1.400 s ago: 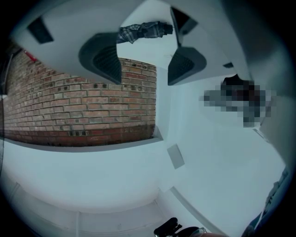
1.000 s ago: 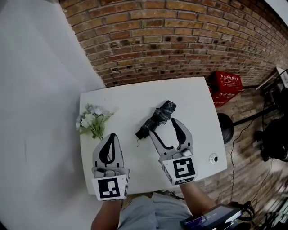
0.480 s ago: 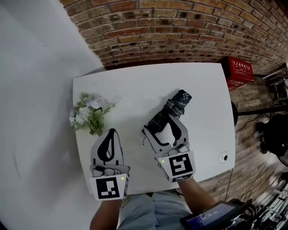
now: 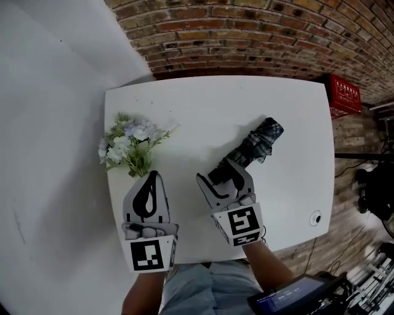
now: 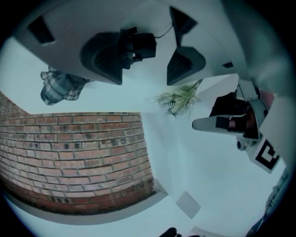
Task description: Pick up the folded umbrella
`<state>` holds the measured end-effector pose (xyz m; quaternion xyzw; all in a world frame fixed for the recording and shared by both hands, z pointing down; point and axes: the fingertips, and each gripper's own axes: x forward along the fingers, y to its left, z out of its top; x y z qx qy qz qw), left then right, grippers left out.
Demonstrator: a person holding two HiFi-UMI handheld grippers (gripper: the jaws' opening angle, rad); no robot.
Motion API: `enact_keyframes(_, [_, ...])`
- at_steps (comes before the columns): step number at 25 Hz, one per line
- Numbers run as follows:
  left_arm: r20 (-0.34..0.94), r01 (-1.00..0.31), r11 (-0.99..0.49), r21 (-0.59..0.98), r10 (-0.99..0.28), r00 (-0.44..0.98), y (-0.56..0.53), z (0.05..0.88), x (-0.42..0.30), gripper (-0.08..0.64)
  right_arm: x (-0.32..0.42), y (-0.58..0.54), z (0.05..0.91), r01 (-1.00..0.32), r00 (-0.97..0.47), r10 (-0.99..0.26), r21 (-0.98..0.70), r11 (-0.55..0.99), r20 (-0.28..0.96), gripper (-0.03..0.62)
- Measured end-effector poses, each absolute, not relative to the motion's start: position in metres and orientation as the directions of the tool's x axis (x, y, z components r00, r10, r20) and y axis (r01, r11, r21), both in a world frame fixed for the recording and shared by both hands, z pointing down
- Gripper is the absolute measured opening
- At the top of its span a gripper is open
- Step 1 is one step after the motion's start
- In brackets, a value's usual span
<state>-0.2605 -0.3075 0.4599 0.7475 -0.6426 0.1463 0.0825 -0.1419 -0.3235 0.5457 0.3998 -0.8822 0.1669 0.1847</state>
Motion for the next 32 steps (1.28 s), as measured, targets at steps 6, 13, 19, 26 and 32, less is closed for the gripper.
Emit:
enact_keyframes(6, [0.325,-0.984,-0.168,-0.059,-0.935,0.141,-0.306,0.46,-0.257,0.006,-0.139,-0.319,0.551,-0.757,-0.608,-0.617,-0.131,0.64,0.499,0.291])
enact_keyframes(13, [0.339,-0.979,-0.204,-0.029,-0.923,0.182,-0.305,0.461,-0.235,0.006,-0.119,-0.306,0.553,-0.764,-0.599,-0.605,-0.147,0.629,0.524,0.281])
enact_keyframes(19, [0.317,-0.963,-0.265,-0.041,-0.918,0.239,-0.305,0.457,-0.207,0.006,-0.09,-0.293,0.553,-0.78,-0.584,-0.612,-0.157,0.606,0.533,0.281])
enact_keyframes(26, [0.334,-0.945,-0.327,-0.014,-0.892,0.304,-0.303,0.456,-0.166,0.006,-0.044,-0.278,0.557,-0.816,-0.543,-0.639,-0.161,0.556,0.545,0.29])
enact_keyframes(32, [0.323,-0.924,-0.381,-0.018,-0.877,0.355,-0.301,0.451,-0.135,0.006,-0.013,-0.271,0.554,-0.839,-0.515,-0.664,-0.159,0.521,0.542,0.293])
